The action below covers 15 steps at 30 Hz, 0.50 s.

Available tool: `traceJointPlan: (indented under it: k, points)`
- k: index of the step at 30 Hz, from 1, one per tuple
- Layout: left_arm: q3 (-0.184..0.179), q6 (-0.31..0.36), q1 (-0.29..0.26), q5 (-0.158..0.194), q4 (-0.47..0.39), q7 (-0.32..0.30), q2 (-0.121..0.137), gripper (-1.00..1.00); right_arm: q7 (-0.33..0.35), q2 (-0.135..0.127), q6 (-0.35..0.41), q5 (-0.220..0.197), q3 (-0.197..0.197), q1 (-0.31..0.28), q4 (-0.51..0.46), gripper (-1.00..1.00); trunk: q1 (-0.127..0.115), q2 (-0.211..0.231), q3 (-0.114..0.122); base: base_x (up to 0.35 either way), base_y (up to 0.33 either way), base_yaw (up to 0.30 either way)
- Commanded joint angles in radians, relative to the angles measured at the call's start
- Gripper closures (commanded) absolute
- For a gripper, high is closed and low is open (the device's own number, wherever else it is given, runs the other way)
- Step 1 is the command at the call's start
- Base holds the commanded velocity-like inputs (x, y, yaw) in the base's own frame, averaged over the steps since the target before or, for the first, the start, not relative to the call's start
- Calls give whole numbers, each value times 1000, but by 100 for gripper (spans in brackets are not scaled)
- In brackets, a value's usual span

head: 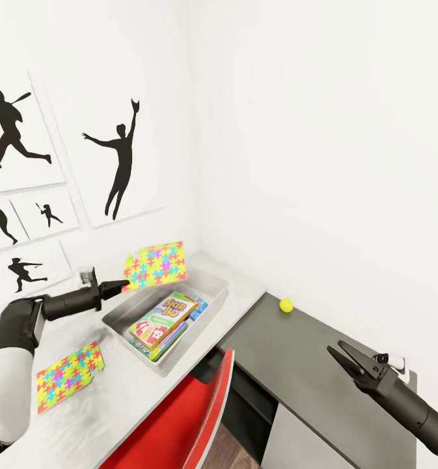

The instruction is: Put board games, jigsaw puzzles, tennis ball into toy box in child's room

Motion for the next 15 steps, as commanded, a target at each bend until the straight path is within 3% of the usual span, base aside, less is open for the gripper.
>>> traceJointPlan:
  k: [1,8,15]
  points:
    - [3,15,-12,-8,-1,36,-20,100,2,0,5,-1,-1,-1,0,-100,1,-2,-2,0,0,0]
    - [9,21,-44,-1,-2,301,-124,100,2,-1,5,-1,-7,-1,6,-100,1,-2,-2,0,0,0]
    - [16,14,-46,0,-3,454,-182,100,3,-2,6,-1,-15,-1,8,-100,1,-2,-2,0,0,0]
